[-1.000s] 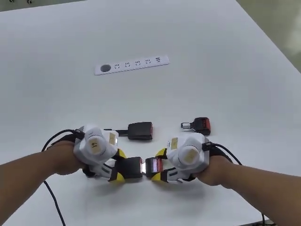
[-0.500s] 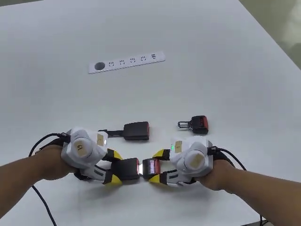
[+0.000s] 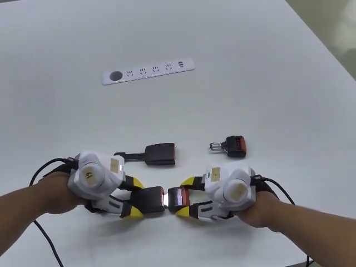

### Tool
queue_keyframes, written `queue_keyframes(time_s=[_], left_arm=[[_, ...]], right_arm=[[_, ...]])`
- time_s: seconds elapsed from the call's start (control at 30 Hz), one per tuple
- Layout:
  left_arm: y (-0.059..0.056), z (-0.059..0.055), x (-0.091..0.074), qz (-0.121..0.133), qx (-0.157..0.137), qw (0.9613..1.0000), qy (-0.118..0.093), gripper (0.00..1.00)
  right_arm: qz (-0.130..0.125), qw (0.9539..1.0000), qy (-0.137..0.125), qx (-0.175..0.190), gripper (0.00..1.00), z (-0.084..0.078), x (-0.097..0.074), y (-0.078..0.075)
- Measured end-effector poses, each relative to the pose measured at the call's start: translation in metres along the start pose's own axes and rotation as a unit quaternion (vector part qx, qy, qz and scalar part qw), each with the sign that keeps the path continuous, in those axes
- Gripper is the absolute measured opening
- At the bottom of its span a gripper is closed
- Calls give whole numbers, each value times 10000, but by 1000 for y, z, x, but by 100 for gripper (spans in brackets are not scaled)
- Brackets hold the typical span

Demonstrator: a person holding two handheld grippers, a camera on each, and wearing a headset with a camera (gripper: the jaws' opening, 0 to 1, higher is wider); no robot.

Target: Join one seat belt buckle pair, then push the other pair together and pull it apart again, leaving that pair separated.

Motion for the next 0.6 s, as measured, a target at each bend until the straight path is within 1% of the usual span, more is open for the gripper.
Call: queue_keyframes(time_s=[0.07,0.23,0.33,0.4,0.6], left_arm=[[-1,1,0,7,-2,10000,11,32],[-1,2,1,59,25,9999,93,32],[-3,5,1,92,86,9997,201,33],[-3,7,1,97,92,9996,265,33],[-4,8,2,175,189,9986,455,33]], right_arm=[[-15,10000,-8,-1,31,0,0,0],[-58,9999,73,-51,32,1,0,1],[-127,9998,130,-101,33,2,0,3],[-119,9998,148,-69,33,3,-1,3],[-149,9993,301,-131,34,6,-1,5]])
Point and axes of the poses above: the centre of the closed fingertips' face, and the gripper's own axes: x roughly forward along the fingers, y roughly to its left, z roughly out of its top, the point moved 7 cm from there along -x, roughly backward along the fingers, and after that the axes turned 1 degree about y, right-handed, at the moved point
